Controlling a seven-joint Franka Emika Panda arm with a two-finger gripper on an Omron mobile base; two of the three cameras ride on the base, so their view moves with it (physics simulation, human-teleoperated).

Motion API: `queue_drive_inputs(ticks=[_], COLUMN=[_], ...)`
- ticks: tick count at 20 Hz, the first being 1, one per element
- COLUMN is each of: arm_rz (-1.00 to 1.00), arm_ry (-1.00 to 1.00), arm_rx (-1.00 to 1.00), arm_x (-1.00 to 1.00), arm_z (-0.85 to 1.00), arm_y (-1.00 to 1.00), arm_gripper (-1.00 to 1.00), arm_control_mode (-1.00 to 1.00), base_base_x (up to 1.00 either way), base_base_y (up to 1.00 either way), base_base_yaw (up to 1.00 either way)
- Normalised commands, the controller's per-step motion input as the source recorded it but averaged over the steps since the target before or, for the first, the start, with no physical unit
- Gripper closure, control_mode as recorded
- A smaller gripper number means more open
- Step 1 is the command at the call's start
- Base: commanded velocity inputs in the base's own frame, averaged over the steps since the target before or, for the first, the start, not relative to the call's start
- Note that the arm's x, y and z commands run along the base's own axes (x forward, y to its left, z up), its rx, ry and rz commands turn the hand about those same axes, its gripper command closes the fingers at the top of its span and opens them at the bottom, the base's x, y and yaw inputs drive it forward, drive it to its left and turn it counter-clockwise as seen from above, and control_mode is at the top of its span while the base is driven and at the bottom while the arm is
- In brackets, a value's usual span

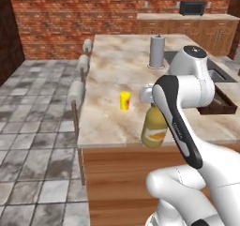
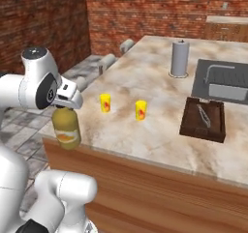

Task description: Place the drinks on the dining counter in a tight cluster.

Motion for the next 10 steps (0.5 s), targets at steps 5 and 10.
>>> queue_drive_inputs(ticks=[5,10], arm_rz=[0.0,0.0], arm_ry=[0.0,0.0], arm_rx=[0.0,0.0], arm_x=[0.0,0.0], arm_z=[0.0,0.0], arm_y=[0.0,0.0], arm_gripper=[1.0,1.0], arm_control_mode=[1.0,1.0], base_base_x=[0.53,0.51], base_base_y=[0.57,0.37], base_base_yaw=[-0.23,-0.2])
